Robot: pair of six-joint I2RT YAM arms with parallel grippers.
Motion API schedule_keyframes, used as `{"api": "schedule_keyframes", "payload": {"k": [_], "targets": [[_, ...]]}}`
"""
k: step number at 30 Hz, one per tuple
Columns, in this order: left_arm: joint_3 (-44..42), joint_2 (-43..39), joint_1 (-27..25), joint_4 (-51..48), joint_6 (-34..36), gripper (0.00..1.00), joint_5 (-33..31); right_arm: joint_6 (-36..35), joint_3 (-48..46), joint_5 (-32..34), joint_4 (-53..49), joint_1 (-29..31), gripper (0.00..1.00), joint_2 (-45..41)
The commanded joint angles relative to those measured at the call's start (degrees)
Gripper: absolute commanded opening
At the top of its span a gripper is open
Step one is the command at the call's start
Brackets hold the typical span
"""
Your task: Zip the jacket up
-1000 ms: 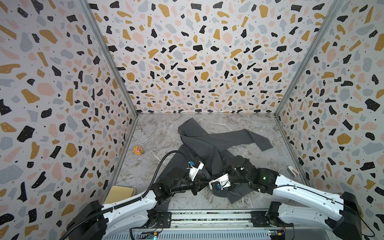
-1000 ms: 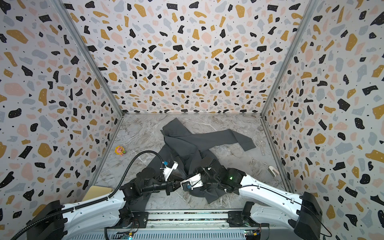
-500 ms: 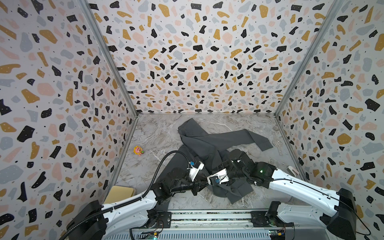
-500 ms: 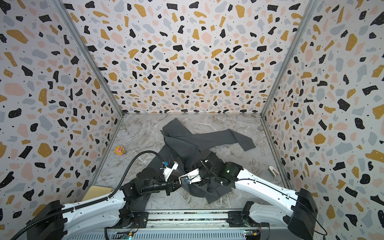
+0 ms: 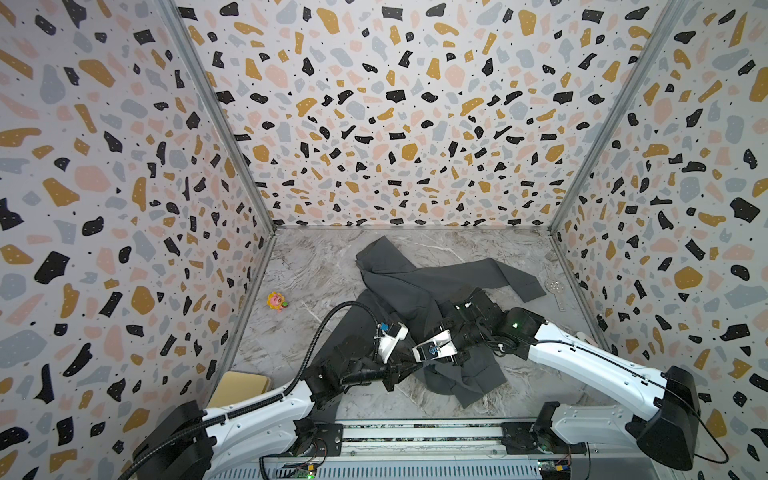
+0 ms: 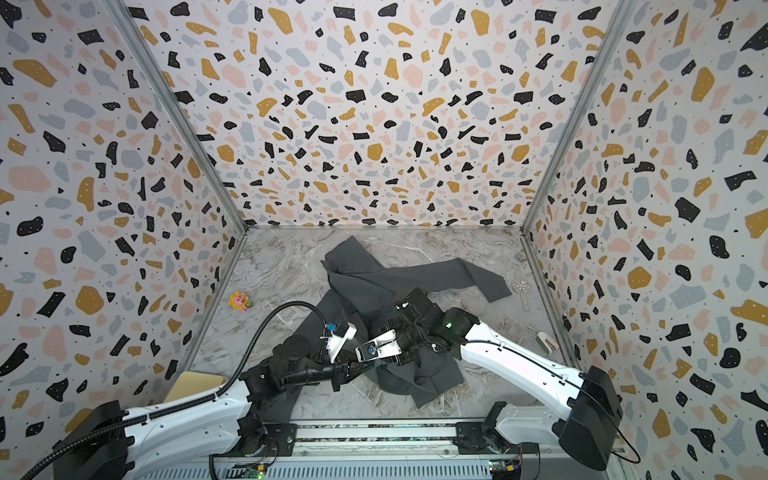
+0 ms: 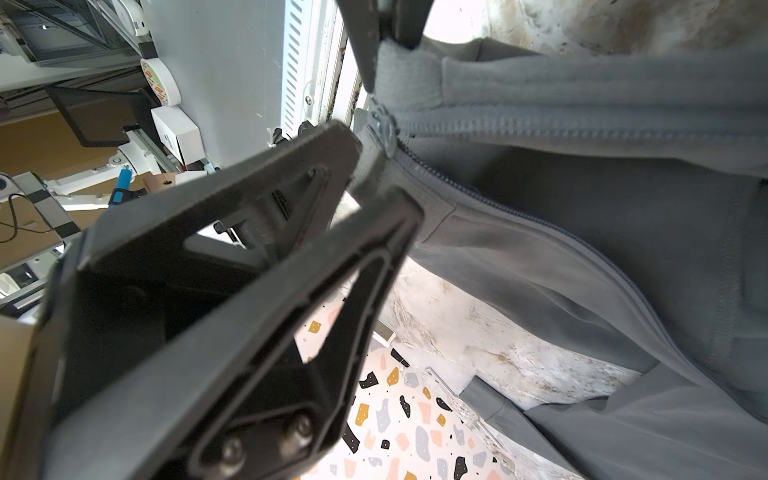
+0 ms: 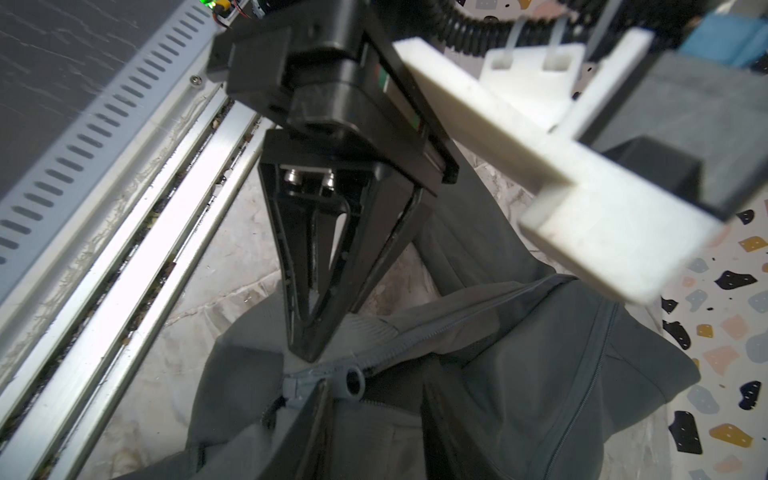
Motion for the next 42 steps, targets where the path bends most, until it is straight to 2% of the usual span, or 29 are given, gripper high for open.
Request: {"api": "schedule_keyframes", "payload": {"k": [1, 31, 42], "targets": [[2.32, -1.07, -0.57, 2.54, 0.97, 0.00, 1.32, -0.69, 2.78, -2.84, -4.46, -0.24, 0.37, 0.40], [2.23, -1.01, -0.96, 1.97, 1.05, 0.00, 0.88, -1.07, 3.00, -1.75, -5.14, -0.21, 0.32, 1.95], [2.32, -0.91, -0.97, 1.88, 1.18, 0.00, 0.79, -0.97, 3.42, -1.92, -6.33, -0.12, 0.24, 2.61]]}}
